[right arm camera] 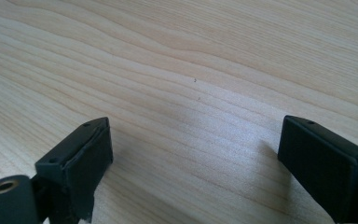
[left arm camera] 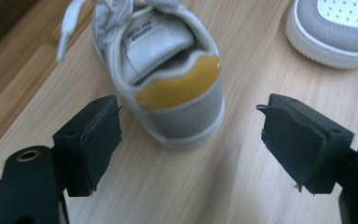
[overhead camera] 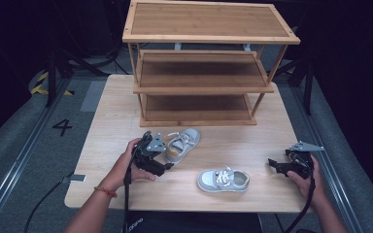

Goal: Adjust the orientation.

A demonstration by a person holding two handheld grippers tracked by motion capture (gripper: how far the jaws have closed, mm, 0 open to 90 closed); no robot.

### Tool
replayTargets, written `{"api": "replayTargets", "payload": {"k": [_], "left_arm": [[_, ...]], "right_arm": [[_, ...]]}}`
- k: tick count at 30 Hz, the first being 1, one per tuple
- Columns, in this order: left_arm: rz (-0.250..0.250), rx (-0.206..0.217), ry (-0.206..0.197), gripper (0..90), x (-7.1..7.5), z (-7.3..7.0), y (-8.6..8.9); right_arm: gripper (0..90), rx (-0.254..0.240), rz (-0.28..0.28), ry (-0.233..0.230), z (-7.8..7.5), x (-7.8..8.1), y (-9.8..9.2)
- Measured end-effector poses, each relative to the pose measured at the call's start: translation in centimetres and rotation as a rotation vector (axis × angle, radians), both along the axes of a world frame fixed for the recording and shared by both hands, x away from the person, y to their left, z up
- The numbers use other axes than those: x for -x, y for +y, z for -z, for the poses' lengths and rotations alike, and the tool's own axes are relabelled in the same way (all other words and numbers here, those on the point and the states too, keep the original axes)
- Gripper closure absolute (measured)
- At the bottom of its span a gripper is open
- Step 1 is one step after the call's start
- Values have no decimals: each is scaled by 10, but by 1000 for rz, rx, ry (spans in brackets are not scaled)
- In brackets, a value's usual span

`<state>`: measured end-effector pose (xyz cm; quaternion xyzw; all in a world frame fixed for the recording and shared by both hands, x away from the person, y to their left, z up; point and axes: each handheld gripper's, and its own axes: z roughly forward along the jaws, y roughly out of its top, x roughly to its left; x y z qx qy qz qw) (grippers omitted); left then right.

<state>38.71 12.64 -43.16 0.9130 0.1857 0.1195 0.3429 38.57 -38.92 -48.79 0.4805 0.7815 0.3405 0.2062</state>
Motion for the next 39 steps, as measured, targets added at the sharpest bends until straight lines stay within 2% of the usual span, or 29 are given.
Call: {"api": "replayTargets", "payload": {"k": [3, 6, 7, 9, 10, 13, 16, 18, 21, 23, 25, 27, 29, 33, 34, 35, 36, 39], "left_arm": [[0, 6, 2, 199, -3, 0, -5], [28, 15, 12, 236, -4, -2, -9], [35, 9, 17, 255, -4, -3, -9], [74, 52, 34, 358, -4, -5, -8], [84, 54, 49, 378, -3, -5, -8], [82, 32, 46, 376, 0, -5, -12], [92, 49, 32, 387, 1, -8, -14], [93, 40, 15, 375, 0, -10, -18], [95, 41, 22, 371, -4, -10, -21], [120, 43, 35, 396, -6, -9, -29], [132, 29, 39, 403, -6, -9, -31], [142, -6, 30, 404, -6, -9, -38], [146, -8, 38, 449, -8, -9, -41], [153, -27, 63, 451, -12, -6, -51], [163, -75, 63, 442, -15, -2, -55], [163, -75, 63, 439, -15, -2, -55], [170, -92, 71, 439, -17, -2, -55], [178, -95, 81, 463, -20, -2, -53]], "right_arm": [[103, -1, 1, 0, 0, 0, 0], [103, -1, 1, 0, 0, 0, 0], [103, 0, 0, 0, 0, 0, 0], [103, -1, 1, 0, 0, 0, 0], [103, -2, 1, 0, 0, 0, 0], [103, 0, 0, 0, 0, 0, 0], [103, -1, 1, 0, 0, 0, 0], [103, -1, 0, 0, 0, 0, 0], [103, -2, 1, 0, 0, 0, 0], [103, -1, 1, 0, 0, 0, 0], [103, 0, 0, 0, 0, 0, 0], [103, 0, 0, 0, 0, 0, 0], [103, -1, 0, 0, 0, 0, 0], [103, 0, 0, 0, 0, 0, 0], [103, 0, 0, 0, 0, 0, 0], [103, 0, 0, 0, 0, 0, 0], [103, 0, 0, 0, 0, 0, 0], [103, 0, 0, 0, 0, 0, 0]]}}
